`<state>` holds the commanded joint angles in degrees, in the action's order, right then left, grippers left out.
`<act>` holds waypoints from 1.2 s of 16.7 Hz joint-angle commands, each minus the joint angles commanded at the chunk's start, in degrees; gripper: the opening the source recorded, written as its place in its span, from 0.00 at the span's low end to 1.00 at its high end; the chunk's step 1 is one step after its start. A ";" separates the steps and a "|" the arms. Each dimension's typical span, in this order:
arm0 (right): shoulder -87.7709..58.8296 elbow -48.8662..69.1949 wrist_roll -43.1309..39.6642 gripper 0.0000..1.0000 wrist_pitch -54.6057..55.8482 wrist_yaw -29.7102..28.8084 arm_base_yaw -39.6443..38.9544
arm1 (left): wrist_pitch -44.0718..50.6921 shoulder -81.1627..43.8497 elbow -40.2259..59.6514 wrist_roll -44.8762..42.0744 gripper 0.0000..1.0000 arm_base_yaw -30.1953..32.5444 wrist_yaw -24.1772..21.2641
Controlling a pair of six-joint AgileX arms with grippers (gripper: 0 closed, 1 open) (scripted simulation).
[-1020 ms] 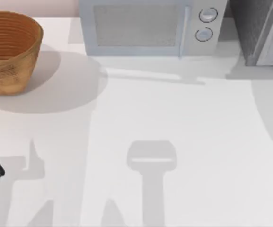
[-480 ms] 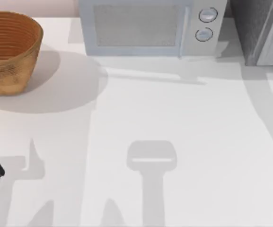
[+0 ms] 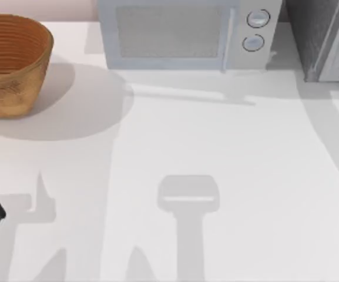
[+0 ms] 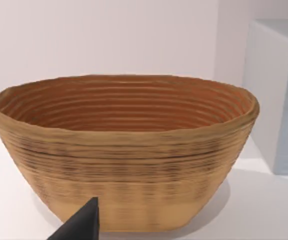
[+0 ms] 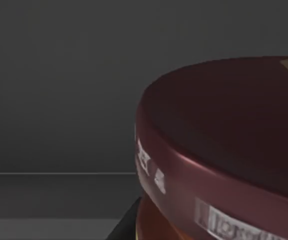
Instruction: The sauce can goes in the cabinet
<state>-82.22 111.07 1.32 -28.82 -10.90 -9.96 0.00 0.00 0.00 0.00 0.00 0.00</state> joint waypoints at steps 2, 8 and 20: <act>-3.90 3.02 -0.05 0.00 0.22 0.30 0.71 | 0.00 0.00 0.00 0.00 1.00 0.00 0.00; -12.40 10.99 -0.62 0.00 2.02 1.64 2.18 | 0.00 0.00 0.00 0.00 1.00 0.00 0.00; -24.76 20.72 -0.27 0.00 3.87 3.74 4.10 | 0.00 0.00 0.00 0.00 1.00 0.00 0.00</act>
<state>-106.98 131.79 1.05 -24.96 -7.16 -5.86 0.00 0.00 0.00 0.00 0.00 0.00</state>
